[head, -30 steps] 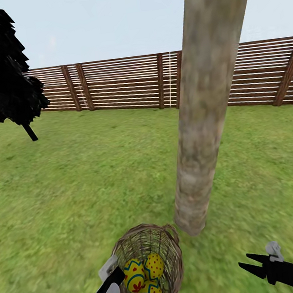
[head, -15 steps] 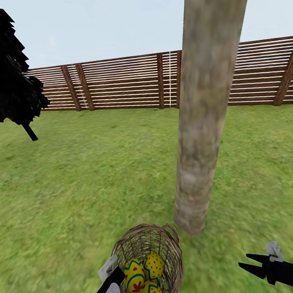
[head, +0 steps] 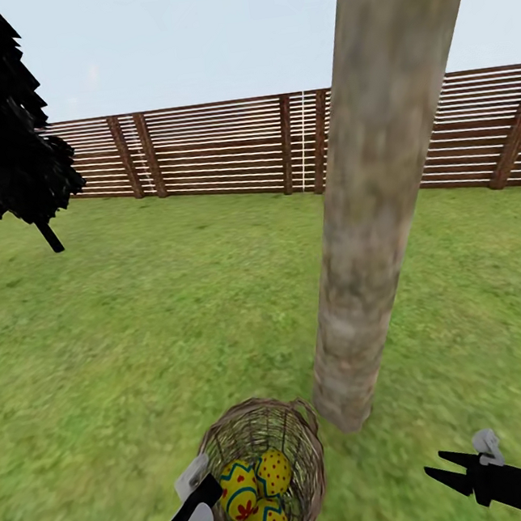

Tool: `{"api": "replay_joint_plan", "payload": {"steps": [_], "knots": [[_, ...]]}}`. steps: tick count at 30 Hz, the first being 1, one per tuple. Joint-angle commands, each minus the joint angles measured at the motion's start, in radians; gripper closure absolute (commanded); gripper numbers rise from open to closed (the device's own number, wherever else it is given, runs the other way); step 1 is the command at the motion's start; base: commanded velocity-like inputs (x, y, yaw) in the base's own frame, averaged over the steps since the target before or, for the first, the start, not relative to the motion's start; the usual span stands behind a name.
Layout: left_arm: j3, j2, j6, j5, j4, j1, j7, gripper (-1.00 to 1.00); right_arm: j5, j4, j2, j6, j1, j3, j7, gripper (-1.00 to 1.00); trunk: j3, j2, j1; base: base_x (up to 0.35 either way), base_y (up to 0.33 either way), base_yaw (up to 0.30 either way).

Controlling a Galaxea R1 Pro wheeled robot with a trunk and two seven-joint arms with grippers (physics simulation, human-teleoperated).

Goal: Take the three Easter eggs out of the wicker basket on the lawn in the garden, then place them on the lawn next to a single tree (choose any tree) so that all three eggs are next to the same tree and none are left in the basket.

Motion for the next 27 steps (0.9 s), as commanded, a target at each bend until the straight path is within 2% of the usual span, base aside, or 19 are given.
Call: {"api": "replay_joint_plan", "payload": {"steps": [1, 10, 15, 21, 27], "knots": [[-0.008, 0.001, -0.005, 0.007, -0.002, -0.001, 0.006, 1.0, 0.007, -0.001, 0.001, 0.011, -0.001, -0.003, 0.006, -1.0, -0.004, -0.008, 0.004, 0.0, 0.0, 0.0], [-0.008, 0.001, -0.005, 0.007, 0.0, -0.001, 0.006, 1.0, 0.009, 0.0, 0.002, 0.011, -0.001, -0.003, 0.005, -1.0, -0.032, -0.071, 0.038, 0.0, 0.0, 0.0], [-0.008, 0.001, -0.005, 0.007, 0.0, -0.001, 0.006, 1.0, 0.016, 0.0, 0.003, 0.009, -0.001, 0.016, 0.002, -1.0, -0.048, -0.106, 0.058, 0.0, 0.0, 0.0], [-0.008, 0.001, -0.005, 0.007, 0.0, -0.001, 0.006, 1.0, 0.019, 0.029, 0.004, 0.006, -0.001, 0.017, -0.044, -1.0, -0.067, -0.148, 0.081, 0.0, 0.0, 0.0], [-0.008, 0.001, -0.005, 0.007, 0.0, -0.001, 0.006, 1.0, 0.005, 0.026, -0.003, 0.006, -0.001, 0.015, -0.026, -1.0, -0.086, -0.19, 0.104, 0.0, 0.0, 0.0]]}}
